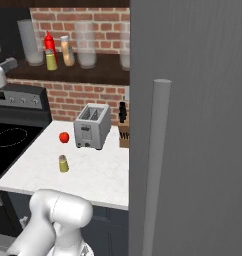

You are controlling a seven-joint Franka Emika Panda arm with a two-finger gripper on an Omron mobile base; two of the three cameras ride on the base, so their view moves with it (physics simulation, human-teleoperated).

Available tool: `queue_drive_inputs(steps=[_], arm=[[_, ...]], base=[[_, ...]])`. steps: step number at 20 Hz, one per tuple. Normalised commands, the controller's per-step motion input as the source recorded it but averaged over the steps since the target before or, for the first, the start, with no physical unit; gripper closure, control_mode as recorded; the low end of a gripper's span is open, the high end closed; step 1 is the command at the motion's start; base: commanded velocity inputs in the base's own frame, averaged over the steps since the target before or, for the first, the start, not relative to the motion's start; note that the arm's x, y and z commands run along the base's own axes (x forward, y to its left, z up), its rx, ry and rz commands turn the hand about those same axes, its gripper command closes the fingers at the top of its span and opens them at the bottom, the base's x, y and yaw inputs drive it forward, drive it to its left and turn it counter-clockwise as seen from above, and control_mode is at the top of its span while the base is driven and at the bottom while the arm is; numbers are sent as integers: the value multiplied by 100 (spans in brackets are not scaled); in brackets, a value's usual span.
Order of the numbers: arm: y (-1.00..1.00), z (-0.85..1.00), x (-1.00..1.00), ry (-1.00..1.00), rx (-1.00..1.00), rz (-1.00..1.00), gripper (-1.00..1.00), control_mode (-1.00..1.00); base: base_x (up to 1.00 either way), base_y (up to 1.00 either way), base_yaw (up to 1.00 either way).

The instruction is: Put the shaker and condiment bottle from the counter next to their counterparts in the cabinet.

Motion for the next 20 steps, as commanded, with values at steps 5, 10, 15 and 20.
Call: queue_drive_inputs(steps=[5, 10, 15, 20], arm=[[-9, -8, -70, 5, 0, 17, -100, -100], [0, -17, -68, 1, 0, 18, -100, -100], [0, -31, -68, 2, 0, 15, -100, -100], [0, -40, -56, 4, 0, 14, -100, -100]], base=[[0, 0, 0], [0, 0, 0], [0, 0, 0], [0, 0, 0]])
